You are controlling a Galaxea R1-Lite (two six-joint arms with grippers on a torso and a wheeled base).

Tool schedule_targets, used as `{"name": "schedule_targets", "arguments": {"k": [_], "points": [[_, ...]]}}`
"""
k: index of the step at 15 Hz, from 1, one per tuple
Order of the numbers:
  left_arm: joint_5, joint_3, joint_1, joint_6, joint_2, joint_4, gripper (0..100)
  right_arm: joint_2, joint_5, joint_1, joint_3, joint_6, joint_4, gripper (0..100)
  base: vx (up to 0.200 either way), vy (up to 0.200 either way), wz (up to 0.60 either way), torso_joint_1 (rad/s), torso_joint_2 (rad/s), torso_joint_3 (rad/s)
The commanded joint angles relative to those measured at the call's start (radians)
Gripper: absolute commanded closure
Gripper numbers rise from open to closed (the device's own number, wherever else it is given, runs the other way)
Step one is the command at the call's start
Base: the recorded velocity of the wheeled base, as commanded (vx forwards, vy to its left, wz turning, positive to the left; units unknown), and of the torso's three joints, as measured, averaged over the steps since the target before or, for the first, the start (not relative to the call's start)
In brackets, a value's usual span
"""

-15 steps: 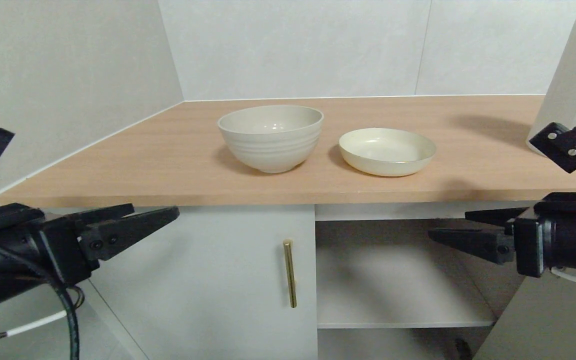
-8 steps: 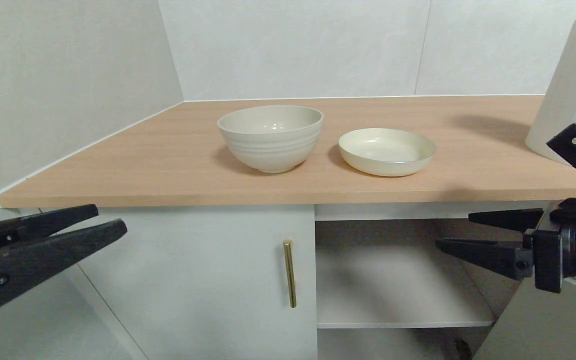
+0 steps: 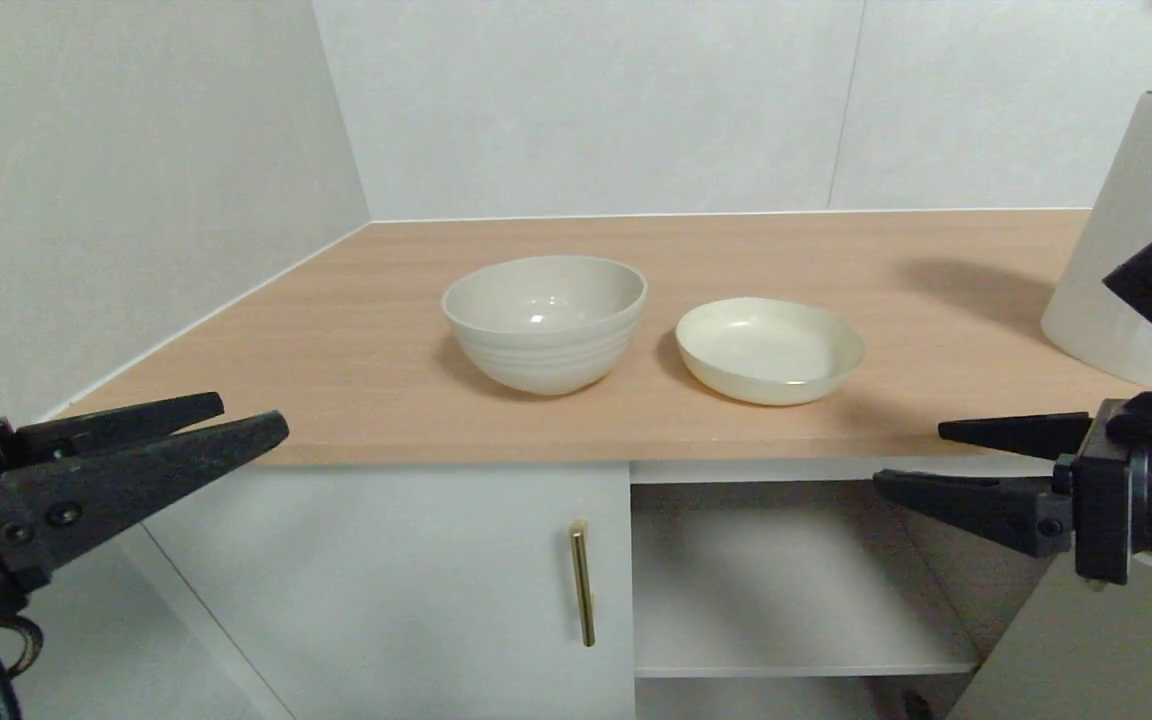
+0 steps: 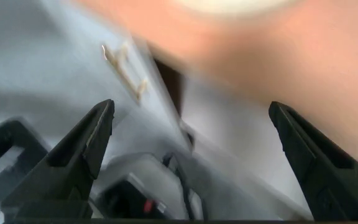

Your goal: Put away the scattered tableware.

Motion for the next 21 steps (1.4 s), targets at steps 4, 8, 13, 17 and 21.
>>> {"name": "schedule_targets", "arguments": {"k": [4,8,13,17,21], "points": [[0.0,-0.005,0.0,-0.001,0.058,0.0,0,-0.004,0.0,0.001,0.001,0.0,0.006,0,0.0,0.0,0.0,0.171,-0.5,-0.287],[0.008,-0.022,0.0,0.001,0.12,0.0,0,0.019,0.008,-0.001,0.003,0.0,0.004,0,0.0,0.0,0.0,0.188,-0.46,-0.279],[0.041,-0.103,-0.003,0.002,0.251,0.008,0,0.099,0.011,-0.016,0.001,-0.029,-0.025,0,0.0,0.0,0.0,0.15,-0.34,-0.2],[0.035,-0.112,-0.011,0.005,0.361,0.017,0,0.168,-0.006,-0.025,-0.049,-0.004,-0.033,0,0.0,0.0,0.0,0.008,-0.02,-0.012],[0.064,-0.194,-0.019,-0.167,0.427,0.057,0,0.251,-0.109,-0.025,-0.118,0.105,-0.008,0,0.0,0.0,0.0,0.0,0.0,0.0]]}}
